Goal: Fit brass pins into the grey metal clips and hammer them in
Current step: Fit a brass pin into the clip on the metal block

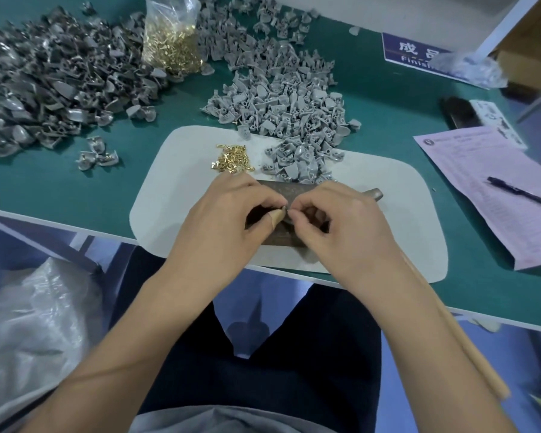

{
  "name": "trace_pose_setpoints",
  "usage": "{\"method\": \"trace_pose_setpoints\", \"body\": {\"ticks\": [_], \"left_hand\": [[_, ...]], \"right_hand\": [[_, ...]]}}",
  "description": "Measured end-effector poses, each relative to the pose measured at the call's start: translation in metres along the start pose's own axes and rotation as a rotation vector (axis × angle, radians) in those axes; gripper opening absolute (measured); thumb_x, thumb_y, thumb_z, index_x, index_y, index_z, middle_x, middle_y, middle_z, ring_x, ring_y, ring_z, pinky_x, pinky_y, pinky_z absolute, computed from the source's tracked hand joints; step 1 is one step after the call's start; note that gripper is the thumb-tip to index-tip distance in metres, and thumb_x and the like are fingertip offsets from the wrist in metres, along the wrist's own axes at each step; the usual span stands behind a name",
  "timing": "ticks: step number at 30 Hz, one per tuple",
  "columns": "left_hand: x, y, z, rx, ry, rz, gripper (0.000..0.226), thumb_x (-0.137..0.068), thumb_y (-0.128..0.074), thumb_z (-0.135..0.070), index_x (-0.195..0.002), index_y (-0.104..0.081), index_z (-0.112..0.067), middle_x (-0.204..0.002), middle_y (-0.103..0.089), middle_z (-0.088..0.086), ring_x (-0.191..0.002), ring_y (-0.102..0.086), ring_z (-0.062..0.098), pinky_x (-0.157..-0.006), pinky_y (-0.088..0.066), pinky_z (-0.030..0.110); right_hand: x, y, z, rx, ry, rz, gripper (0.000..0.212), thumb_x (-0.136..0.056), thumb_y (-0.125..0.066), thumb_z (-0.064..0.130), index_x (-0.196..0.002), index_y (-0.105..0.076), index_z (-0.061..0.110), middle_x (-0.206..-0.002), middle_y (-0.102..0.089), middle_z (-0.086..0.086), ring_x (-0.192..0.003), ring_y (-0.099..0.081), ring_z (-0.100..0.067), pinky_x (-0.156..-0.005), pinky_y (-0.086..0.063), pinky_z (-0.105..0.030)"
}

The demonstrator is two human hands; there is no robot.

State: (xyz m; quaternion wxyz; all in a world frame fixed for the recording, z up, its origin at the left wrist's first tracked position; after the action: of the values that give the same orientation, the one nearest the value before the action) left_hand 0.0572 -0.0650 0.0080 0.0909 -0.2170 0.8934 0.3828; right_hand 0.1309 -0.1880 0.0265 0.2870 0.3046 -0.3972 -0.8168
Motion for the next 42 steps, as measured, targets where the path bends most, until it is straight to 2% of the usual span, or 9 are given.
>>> {"method": "trace_pose_setpoints", "body": {"ticks": [7, 12, 15, 19, 22, 26, 30, 34, 42], "left_hand": [[0.002, -0.001, 0.006, 0.024, 0.024, -0.039, 0.014, -0.087, -0.075, -0.024, -0.099, -0.076, -0.031, -0.093, -0.063, -0.014, -0.098, -0.052, 0.012, -0.083, -0.044, 0.029], [0.008, -0.003, 0.009, 0.048, 0.056, -0.075, 0.011, -0.09, -0.072, -0.026, -0.1, -0.075, -0.03, -0.093, -0.061, -0.014, -0.098, -0.049, 0.01, -0.076, -0.038, 0.016], [0.008, -0.003, 0.011, 0.05, 0.066, -0.079, 0.011, -0.09, -0.071, -0.028, -0.1, -0.075, -0.03, -0.094, -0.061, -0.015, -0.099, -0.049, 0.01, -0.076, -0.038, 0.015], [0.008, -0.004, 0.012, 0.043, 0.079, -0.076, 0.009, -0.089, -0.071, -0.033, -0.098, -0.074, -0.035, -0.091, -0.059, -0.017, -0.098, -0.048, 0.008, -0.072, -0.04, 0.02], [0.01, -0.001, 0.012, -0.036, 0.089, -0.1, 0.008, -0.089, -0.07, -0.039, -0.097, -0.072, -0.04, -0.092, -0.059, -0.019, -0.097, -0.046, 0.003, -0.069, -0.039, 0.014], [0.01, 0.001, 0.012, -0.056, 0.092, -0.098, 0.009, -0.088, -0.069, -0.041, -0.097, -0.072, -0.042, -0.094, -0.06, -0.02, -0.097, -0.048, 0.004, -0.071, -0.042, 0.017], [0.008, 0.0, 0.013, -0.059, 0.082, -0.092, 0.01, -0.088, -0.071, -0.041, -0.098, -0.074, -0.042, -0.094, -0.062, -0.022, -0.096, -0.048, 0.004, -0.068, -0.043, 0.019], [0.006, 0.003, 0.013, -0.061, 0.073, -0.107, 0.011, -0.085, -0.071, -0.042, -0.095, -0.076, -0.04, -0.091, -0.064, -0.022, -0.095, -0.05, 0.006, -0.068, -0.045, 0.025], [0.007, 0.006, 0.01, -0.102, 0.092, -0.098, 0.01, -0.085, -0.072, -0.045, -0.093, -0.077, -0.042, -0.091, -0.064, -0.023, -0.095, -0.051, 0.005, -0.068, -0.049, 0.032]], "right_hand": [[-0.008, 0.004, 0.005, 0.045, 0.048, 0.014, 0.004, -0.085, -0.077, 0.017, -0.084, -0.079, 0.02, -0.076, -0.065, 0.006, -0.072, -0.056, -0.012, -0.07, -0.05, -0.035], [0.001, 0.001, -0.007, -0.146, -0.042, -0.126, 0.01, -0.085, -0.078, 0.011, -0.081, -0.08, 0.02, -0.075, -0.068, 0.01, -0.07, -0.058, -0.009, -0.068, -0.044, -0.02], [0.007, -0.003, -0.013, -0.223, -0.08, -0.195, 0.012, -0.085, -0.078, 0.009, -0.08, -0.079, 0.02, -0.075, -0.066, 0.013, -0.072, -0.059, -0.007, -0.068, -0.04, -0.015], [0.014, -0.005, -0.012, -0.241, -0.054, -0.283, 0.01, -0.088, -0.075, 0.006, -0.083, -0.076, 0.015, -0.078, -0.065, 0.008, -0.073, -0.057, -0.007, -0.068, -0.041, -0.017], [0.021, -0.009, -0.006, -0.188, -0.011, -0.319, 0.008, -0.09, -0.073, 0.003, -0.086, -0.074, 0.01, -0.081, -0.062, 0.005, -0.074, -0.052, -0.005, -0.069, -0.04, -0.017], [0.011, -0.008, -0.013, -0.212, -0.04, -0.21, 0.012, -0.089, -0.074, 0.008, -0.083, -0.075, 0.018, -0.077, -0.061, 0.011, -0.07, -0.054, -0.008, -0.066, -0.041, -0.018], [-0.002, -0.007, -0.013, -0.152, -0.041, -0.075, 0.011, -0.09, -0.073, 0.018, -0.084, -0.077, 0.026, -0.078, -0.066, 0.014, -0.075, -0.059, -0.009, -0.068, -0.049, -0.032], [-0.003, -0.007, -0.015, -0.144, -0.069, -0.06, 0.007, -0.088, -0.073, 0.024, -0.086, -0.077, 0.029, -0.079, -0.066, 0.014, -0.074, -0.059, -0.011, -0.066, -0.051, -0.043], [0.004, -0.001, -0.008, -0.21, -0.022, -0.116, 0.013, -0.086, -0.078, 0.011, -0.085, -0.081, 0.024, -0.074, -0.068, 0.011, -0.07, -0.06, -0.013, -0.065, -0.048, -0.028]]}}
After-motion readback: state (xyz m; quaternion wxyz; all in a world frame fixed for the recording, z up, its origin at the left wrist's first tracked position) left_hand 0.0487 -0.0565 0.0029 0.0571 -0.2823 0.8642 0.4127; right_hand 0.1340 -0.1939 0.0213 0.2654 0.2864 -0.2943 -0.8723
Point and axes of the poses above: each hand's wrist, its own x-axis away from the middle knuckle, its own y-axis out of the back of the hand, z = x × y, the point moved 9 cm from there along -x, towards the middle knuckle
